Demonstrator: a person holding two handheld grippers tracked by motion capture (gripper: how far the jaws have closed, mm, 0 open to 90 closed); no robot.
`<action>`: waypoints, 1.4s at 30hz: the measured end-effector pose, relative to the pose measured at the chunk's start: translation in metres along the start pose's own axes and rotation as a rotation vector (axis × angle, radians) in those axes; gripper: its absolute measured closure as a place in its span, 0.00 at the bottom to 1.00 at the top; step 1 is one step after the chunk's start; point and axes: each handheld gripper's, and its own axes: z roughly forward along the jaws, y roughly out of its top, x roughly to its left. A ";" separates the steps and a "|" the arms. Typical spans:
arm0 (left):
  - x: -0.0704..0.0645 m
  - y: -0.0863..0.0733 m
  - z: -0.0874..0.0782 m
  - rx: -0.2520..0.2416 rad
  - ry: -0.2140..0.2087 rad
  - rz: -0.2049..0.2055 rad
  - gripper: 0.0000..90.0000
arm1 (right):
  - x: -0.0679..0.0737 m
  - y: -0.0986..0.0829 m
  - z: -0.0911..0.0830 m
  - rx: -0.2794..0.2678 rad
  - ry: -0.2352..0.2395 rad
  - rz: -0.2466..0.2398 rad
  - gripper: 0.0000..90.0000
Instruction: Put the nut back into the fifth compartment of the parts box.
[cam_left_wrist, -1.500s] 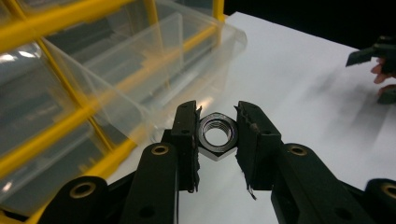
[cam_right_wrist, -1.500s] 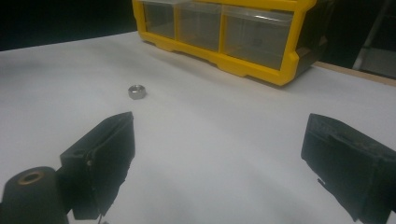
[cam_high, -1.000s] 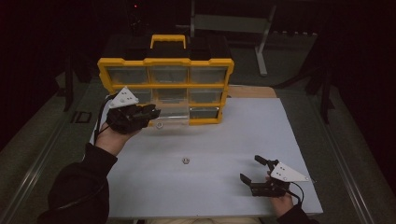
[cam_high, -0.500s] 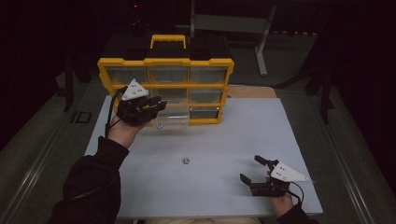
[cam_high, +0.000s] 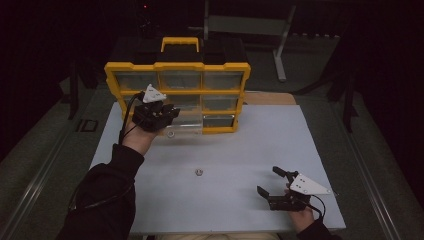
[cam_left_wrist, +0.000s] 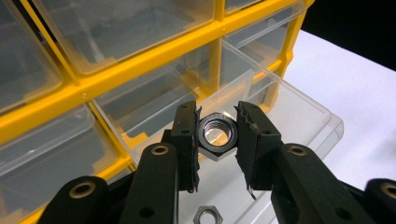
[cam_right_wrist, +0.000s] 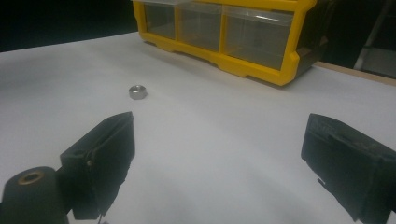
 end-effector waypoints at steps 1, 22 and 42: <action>0.000 0.000 0.001 0.013 0.005 0.003 0.77 | 0.000 0.000 0.000 0.000 0.000 0.000 0.11; 0.010 -0.001 0.019 0.142 0.007 -0.017 0.77 | -0.001 0.000 0.000 0.001 0.003 0.005 0.11; 0.003 0.011 0.001 0.081 -0.011 -0.043 0.29 | -0.001 -0.001 0.001 0.005 0.006 0.005 0.11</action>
